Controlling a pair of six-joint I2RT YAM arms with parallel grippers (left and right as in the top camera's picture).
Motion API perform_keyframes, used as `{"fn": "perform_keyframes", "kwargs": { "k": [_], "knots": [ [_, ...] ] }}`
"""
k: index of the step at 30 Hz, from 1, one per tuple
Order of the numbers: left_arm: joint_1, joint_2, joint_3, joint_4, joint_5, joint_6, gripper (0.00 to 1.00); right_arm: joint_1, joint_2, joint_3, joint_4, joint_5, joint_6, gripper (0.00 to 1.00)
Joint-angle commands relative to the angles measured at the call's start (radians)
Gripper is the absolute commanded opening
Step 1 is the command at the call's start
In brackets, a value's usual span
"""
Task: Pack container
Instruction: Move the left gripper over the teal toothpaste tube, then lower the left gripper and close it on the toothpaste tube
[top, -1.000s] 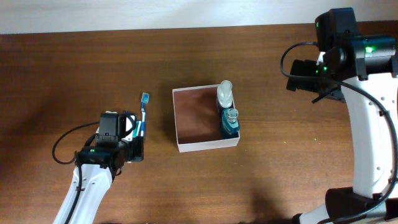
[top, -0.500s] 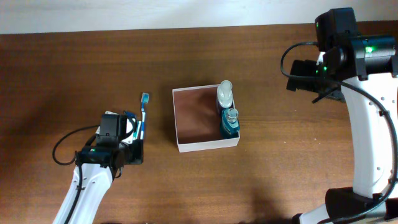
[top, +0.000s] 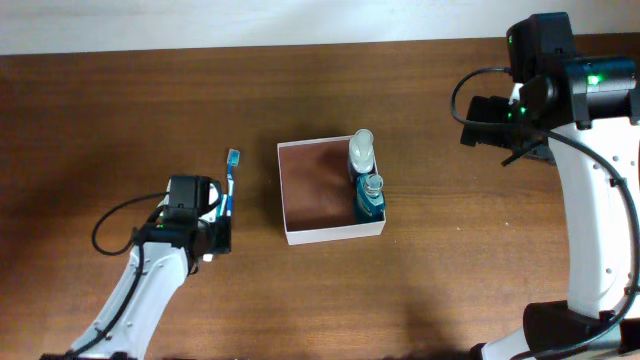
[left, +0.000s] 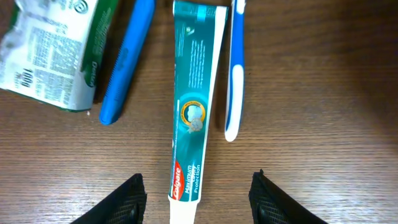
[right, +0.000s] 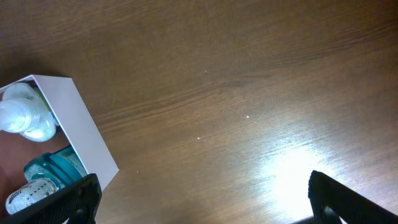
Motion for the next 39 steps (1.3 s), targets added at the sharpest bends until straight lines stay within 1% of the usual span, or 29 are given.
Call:
{"fn": "perform_keyframes", "kwargs": {
  "k": [1,13,25,29,31,35,37,39],
  "knots": [
    [0.002,0.038,-0.01,0.017,-0.019,0.005,0.55,-0.003,-0.001,0.007,0.001,0.016,0.0,0.98],
    [0.002,0.163,-0.01,0.085,-0.019,0.027,0.53,-0.003,-0.001,0.007,0.001,0.016,0.0,0.98],
    [0.002,0.186,-0.01,0.095,-0.03,0.028,0.52,-0.003,-0.001,0.007,0.001,0.016,0.0,0.98],
    [0.002,0.186,-0.01,0.098,-0.03,0.027,0.41,-0.003,-0.001,0.007,0.001,0.016,0.0,0.98],
    [0.002,0.186,-0.01,0.098,-0.03,0.027,0.39,-0.003,-0.001,0.007,0.001,0.016,0.0,0.98],
    [0.002,0.186,-0.01,0.098,-0.03,0.027,0.37,-0.003,-0.001,0.007,0.001,0.016,0.0,0.98],
    [0.002,0.186,-0.01,0.099,-0.03,0.027,0.34,-0.003,-0.001,0.007,0.001,0.016,0.0,0.98],
    [0.002,0.186,-0.01,0.103,-0.03,0.027,0.34,-0.003,-0.001,0.007,0.001,0.016,0.0,0.98]
  ]
}}
